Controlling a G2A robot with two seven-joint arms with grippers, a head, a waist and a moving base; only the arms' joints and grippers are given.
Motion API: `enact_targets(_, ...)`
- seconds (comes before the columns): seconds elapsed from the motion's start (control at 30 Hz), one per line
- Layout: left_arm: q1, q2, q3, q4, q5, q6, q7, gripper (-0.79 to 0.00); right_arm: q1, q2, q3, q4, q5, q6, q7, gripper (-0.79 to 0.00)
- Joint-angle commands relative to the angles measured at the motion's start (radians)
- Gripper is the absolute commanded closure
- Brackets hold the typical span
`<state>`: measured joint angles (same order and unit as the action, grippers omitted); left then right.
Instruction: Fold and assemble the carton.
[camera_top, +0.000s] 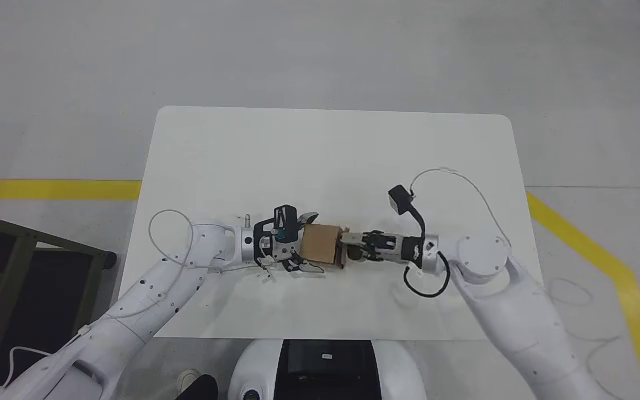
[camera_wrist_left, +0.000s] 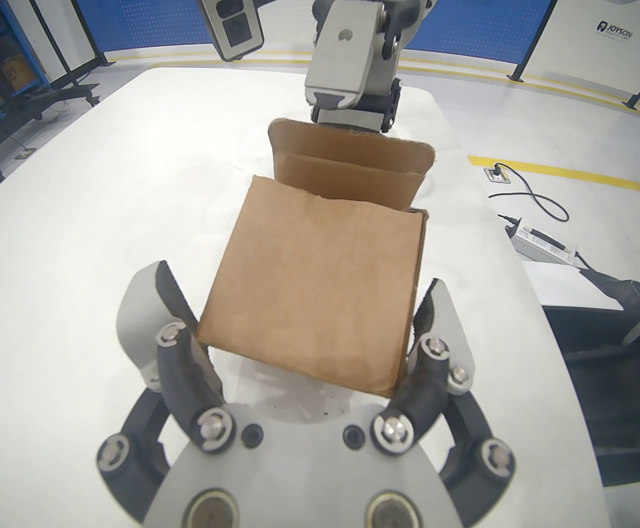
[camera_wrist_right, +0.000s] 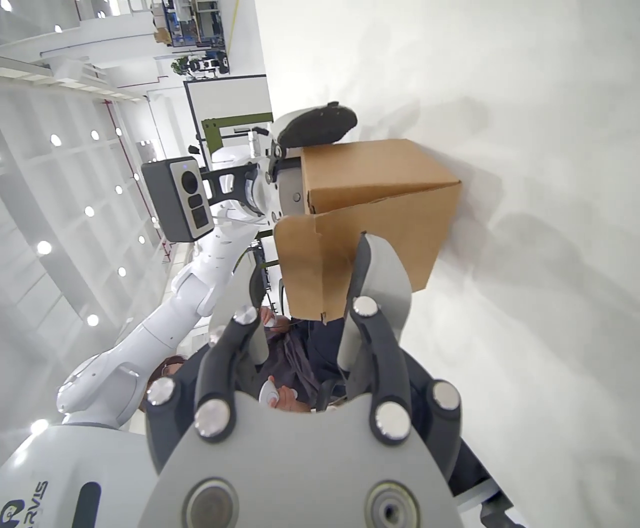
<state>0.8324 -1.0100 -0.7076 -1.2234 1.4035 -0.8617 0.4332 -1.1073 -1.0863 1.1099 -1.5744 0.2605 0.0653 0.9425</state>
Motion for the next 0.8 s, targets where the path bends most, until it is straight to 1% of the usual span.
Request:
enact_targets(0.0,0.000,0.000,0.000,0.000,0.000,0.000,0.000,-0.785,-0.003,-0.001,0.002,0.008,0.017,-0.013,-0.001,-0.332)
enact_targets(0.13,0.000,0.000,0.000,0.000,0.000,0.000,0.000,-0.785,-0.007,-0.001,0.003,0.020,0.029,-0.028,0.003,-0.256)
enact_targets(0.23,0.000,0.000,0.000,0.000,0.000,0.000,0.000,-0.785,-0.010,-0.002,0.000,0.030,0.036,-0.034,0.007,-0.148)
enact_targets(0.37,0.000,0.000,0.000,0.000,0.000,0.000,0.000,-0.785,-0.011,-0.002,-0.005,0.044,0.034,-0.034,0.010,-0.151)
enact_targets(0.5,0.000,0.000,0.000,0.000,0.000,0.000,0.000,-0.785,-0.012,-0.001,-0.007,0.047,0.021,-0.024,0.014,-0.179)
enact_targets(0.77,0.000,0.000,0.000,0.000,0.000,0.000,0.000,-0.785,-0.024,0.004,-0.003,0.042,-0.013,-0.002,0.021,-0.175)
